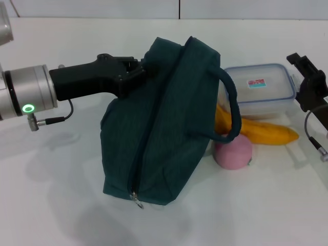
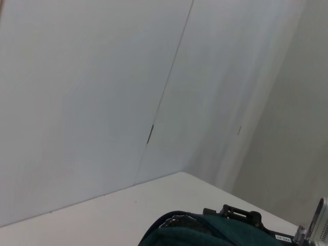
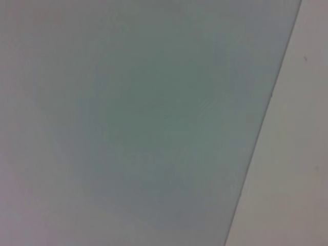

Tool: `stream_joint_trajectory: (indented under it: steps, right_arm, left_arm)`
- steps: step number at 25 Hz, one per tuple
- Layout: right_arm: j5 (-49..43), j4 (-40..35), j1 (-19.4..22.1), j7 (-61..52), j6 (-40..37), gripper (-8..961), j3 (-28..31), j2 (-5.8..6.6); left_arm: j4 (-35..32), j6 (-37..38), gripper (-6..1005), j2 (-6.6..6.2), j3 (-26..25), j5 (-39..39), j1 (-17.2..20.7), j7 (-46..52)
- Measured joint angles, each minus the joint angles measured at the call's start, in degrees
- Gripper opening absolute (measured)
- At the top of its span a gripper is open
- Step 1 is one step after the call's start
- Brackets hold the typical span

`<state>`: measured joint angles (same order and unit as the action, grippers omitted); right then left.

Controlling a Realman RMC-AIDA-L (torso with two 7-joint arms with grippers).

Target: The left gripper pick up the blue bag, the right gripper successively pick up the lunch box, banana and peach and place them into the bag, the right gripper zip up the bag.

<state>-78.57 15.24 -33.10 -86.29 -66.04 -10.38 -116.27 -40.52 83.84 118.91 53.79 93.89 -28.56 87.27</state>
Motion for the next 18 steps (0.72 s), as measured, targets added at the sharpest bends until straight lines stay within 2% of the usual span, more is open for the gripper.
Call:
stream_joint_trajectory:
  steps: [3, 7, 18]
  right_arm:
    - [0.0, 0.2, 0.2, 0.3, -0.1, 800, 0.0, 0.00]
    - [0.0, 0.0, 0.7, 1.7, -2.2, 592, 0.1, 0.00]
    - [0.0, -0.1, 0.9, 3.4, -3.5, 188, -0.4, 0.00]
  left_arm:
    - [0.0, 0.0, 115, -0.04, 0.2, 0.2, 0.0, 0.0]
    - [0.0, 0.0, 115, -0.09, 0.3, 0.2, 0.0, 0.0]
    - [0.0, 0.0, 115, 0.16, 0.3, 0.3, 0.1, 0.0]
